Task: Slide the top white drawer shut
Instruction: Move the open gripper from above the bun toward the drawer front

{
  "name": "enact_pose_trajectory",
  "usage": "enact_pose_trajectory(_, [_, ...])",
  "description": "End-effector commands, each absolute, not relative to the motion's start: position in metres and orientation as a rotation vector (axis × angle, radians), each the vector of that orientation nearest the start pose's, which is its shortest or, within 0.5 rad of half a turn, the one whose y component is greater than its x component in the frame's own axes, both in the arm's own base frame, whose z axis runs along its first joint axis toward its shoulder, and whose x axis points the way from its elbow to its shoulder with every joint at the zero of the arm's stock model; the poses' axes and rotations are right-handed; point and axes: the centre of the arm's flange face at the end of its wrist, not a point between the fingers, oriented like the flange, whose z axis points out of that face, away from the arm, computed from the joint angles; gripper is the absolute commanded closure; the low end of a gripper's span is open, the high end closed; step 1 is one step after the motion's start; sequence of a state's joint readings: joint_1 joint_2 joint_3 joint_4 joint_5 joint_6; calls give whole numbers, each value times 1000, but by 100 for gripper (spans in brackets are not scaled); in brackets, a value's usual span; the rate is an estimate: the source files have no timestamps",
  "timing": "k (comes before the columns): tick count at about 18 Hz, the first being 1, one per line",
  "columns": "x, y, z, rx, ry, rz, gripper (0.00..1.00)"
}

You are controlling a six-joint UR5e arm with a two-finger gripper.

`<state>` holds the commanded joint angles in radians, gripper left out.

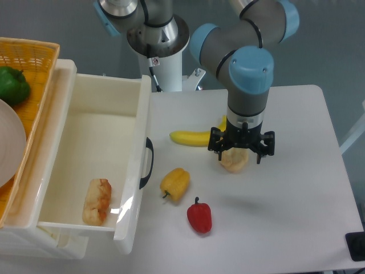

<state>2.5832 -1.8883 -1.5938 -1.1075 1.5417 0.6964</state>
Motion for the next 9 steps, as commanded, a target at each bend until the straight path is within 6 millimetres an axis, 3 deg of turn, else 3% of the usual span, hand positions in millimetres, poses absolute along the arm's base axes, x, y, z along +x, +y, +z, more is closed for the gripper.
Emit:
enact_pose_trajectory(4, [-447, 453, 327, -2940, -680, -3, 0])
enact_pose_trajectory(9, [-434, 473, 307, -2902, -704, -141, 0])
